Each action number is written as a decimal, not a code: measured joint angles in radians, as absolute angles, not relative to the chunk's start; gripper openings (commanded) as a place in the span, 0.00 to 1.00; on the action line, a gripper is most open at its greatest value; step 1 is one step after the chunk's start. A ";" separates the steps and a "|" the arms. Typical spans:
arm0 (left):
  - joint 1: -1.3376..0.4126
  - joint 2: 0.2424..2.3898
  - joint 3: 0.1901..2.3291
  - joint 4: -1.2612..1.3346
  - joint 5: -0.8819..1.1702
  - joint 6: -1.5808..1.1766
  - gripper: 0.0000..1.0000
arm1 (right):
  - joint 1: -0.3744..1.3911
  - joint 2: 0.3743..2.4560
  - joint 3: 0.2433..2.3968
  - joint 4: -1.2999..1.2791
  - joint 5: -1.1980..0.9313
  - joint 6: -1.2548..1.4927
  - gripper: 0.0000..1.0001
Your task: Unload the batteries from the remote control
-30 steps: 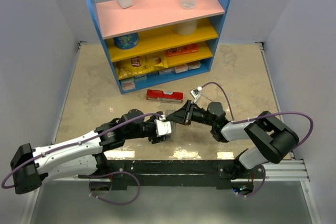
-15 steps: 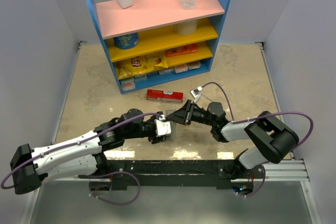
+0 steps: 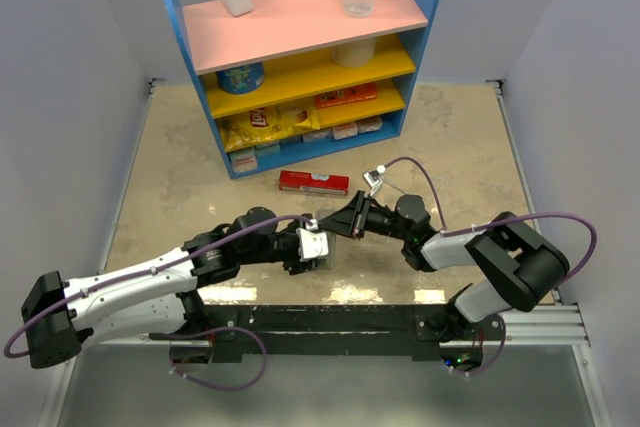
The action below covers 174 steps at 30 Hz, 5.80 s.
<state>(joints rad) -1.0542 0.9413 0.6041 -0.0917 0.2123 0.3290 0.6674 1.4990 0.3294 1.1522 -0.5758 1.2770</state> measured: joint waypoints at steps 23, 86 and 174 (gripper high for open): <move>-1.054 0.915 0.604 -0.107 0.239 0.345 0.64 | 0.667 1.519 0.327 1.182 -0.577 1.286 0.00; -1.068 0.929 0.590 -0.091 0.142 0.385 0.64 | 0.665 1.567 0.308 1.245 -0.563 1.299 0.00; -1.060 0.712 0.529 0.026 -0.321 0.305 0.90 | 0.632 1.373 0.402 0.428 -0.213 0.786 0.58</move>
